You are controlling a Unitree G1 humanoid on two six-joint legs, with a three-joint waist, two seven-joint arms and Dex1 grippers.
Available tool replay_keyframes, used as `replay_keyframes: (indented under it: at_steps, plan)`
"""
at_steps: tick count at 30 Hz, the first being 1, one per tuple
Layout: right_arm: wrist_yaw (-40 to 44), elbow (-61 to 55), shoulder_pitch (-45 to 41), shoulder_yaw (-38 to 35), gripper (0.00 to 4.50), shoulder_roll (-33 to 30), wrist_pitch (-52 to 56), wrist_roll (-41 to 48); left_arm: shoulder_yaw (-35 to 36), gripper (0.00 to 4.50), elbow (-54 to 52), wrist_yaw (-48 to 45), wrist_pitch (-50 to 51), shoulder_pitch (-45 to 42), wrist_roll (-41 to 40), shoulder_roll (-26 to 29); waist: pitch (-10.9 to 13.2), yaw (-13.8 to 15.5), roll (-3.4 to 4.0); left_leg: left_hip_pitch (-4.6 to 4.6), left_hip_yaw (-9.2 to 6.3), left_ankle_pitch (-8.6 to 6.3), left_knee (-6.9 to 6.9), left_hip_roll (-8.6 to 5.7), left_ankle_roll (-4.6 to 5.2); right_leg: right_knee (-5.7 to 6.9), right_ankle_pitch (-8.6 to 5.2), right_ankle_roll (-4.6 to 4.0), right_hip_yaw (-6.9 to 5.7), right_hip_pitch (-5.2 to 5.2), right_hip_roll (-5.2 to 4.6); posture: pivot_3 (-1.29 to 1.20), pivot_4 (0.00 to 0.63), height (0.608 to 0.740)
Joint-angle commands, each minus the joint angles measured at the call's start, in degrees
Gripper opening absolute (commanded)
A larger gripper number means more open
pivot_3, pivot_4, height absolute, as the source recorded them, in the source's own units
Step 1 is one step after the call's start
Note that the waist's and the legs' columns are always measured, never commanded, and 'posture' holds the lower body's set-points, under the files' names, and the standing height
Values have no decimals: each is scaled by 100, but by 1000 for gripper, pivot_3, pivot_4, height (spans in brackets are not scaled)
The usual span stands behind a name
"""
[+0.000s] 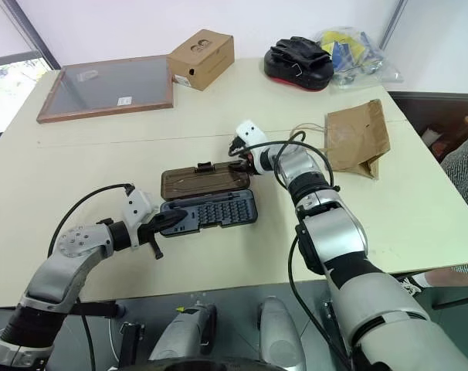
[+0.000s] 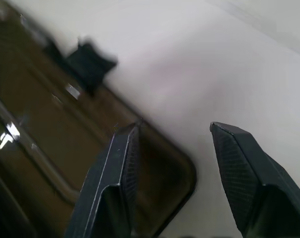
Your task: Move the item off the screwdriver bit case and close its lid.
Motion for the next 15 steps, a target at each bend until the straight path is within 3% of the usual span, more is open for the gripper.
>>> replay_keyframes:
  at_steps: [1,12,15]
  plan:
    - [262,-93,38,235,2324,-105,4,-166,-5,0,-89,13,2,40,37,5,-1,0,-2,1,0,0,0,0,0,0,0,0,0,2,1,0,150,740]
    - [15,280,-78,180,2324,-100,55,-168,-49,0,-52,39,-31,-1,98,-52,-2,2,-1,7,-1,0,1,0,0,0,0,0,-1,10,1,0,150,740]
    - [27,379,-106,241,1523,-100,-33,-250,-45,0,-49,49,-41,-5,121,-78,-2,2,-1,13,-1,0,1,0,0,-1,0,0,-1,16,1,0,150,740]
